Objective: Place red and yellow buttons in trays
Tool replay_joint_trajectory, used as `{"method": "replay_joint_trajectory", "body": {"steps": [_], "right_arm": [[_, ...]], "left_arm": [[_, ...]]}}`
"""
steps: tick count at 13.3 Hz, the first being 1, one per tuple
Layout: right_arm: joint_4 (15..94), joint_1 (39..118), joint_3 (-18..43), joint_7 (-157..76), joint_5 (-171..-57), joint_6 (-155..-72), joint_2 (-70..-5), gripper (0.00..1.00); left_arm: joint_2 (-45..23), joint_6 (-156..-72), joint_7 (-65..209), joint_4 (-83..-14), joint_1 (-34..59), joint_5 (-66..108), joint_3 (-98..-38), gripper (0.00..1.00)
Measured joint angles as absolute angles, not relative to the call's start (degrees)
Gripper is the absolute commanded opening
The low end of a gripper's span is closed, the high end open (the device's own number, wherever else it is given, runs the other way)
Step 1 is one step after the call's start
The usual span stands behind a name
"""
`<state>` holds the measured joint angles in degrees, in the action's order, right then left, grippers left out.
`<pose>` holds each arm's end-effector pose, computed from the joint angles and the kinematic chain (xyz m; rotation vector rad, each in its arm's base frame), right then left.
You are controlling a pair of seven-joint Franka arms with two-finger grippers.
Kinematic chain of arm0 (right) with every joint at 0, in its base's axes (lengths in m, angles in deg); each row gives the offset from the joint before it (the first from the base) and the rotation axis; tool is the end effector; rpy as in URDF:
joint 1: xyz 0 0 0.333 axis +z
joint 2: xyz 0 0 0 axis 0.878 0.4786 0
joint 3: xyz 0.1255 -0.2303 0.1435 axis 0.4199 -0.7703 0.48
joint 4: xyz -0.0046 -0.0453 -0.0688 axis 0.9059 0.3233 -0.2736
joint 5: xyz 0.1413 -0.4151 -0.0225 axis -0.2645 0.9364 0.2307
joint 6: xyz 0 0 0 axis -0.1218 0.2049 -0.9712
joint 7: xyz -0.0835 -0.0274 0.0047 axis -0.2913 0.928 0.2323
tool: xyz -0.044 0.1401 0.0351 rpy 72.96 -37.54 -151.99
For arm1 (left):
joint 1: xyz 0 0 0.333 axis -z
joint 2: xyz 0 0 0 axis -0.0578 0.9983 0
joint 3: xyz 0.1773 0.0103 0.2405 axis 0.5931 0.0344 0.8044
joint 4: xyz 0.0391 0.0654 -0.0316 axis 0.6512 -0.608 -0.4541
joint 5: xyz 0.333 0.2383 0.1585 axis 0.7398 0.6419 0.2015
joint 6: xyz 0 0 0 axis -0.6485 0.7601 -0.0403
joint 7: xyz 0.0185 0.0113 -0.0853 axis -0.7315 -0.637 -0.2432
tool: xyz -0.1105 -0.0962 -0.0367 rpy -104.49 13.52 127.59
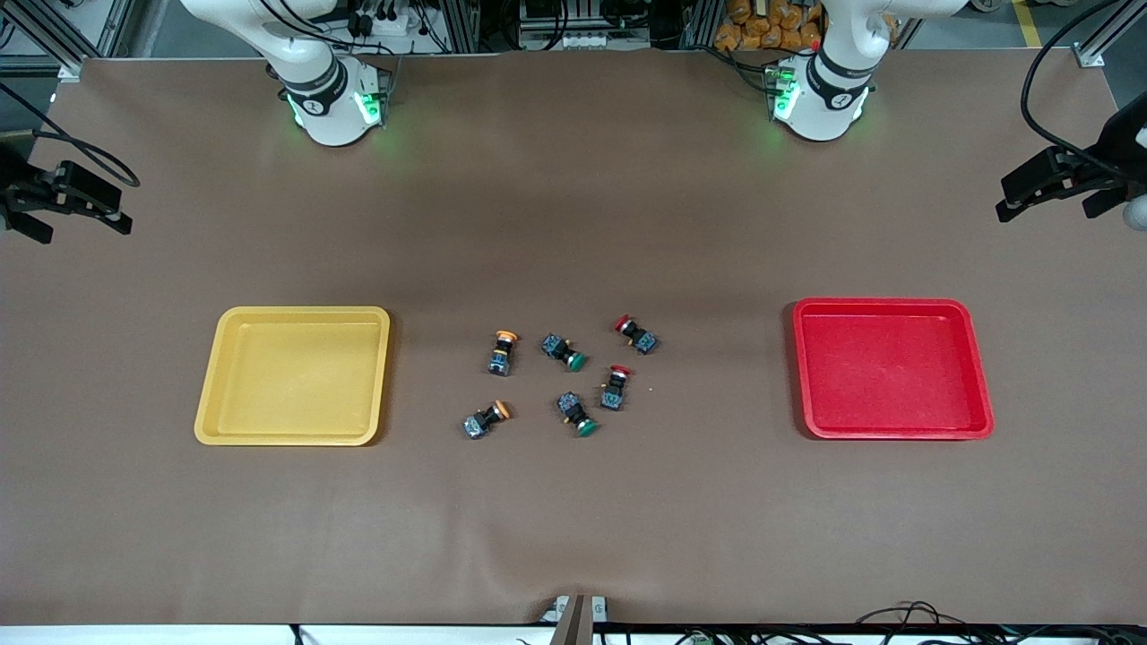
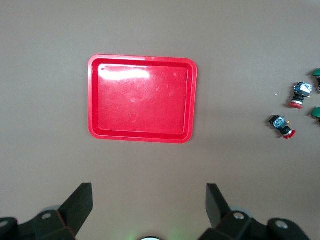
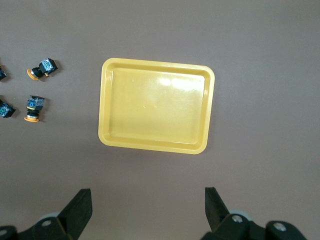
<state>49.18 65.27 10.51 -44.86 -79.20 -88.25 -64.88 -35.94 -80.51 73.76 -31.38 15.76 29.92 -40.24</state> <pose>0.5824 -0.0353 0.5727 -3.0958 -0.1471 -0.0185 0.5902 -0.0296 0.6115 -3.1404 -0.0504 0.0104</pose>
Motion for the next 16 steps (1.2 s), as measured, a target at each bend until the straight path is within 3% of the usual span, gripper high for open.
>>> {"method": "replay_joint_trajectory", "body": {"steps": [9, 16], "right_arm": [[49.2, 66.1, 10.6, -44.4, -79.2, -88.1, -64.3, 1.0], [49.1, 78.0, 11.0, -28.6, -79.2, -90.3, -59.9, 1.0]], "left_arm": [[-35.9, -80.5, 73.8, -31.4, 15.7, 29.9, -40.2, 1.0], [-35.9, -80.5, 73.8, -31.4, 15.5, 29.9, -40.3, 1.0]]}}
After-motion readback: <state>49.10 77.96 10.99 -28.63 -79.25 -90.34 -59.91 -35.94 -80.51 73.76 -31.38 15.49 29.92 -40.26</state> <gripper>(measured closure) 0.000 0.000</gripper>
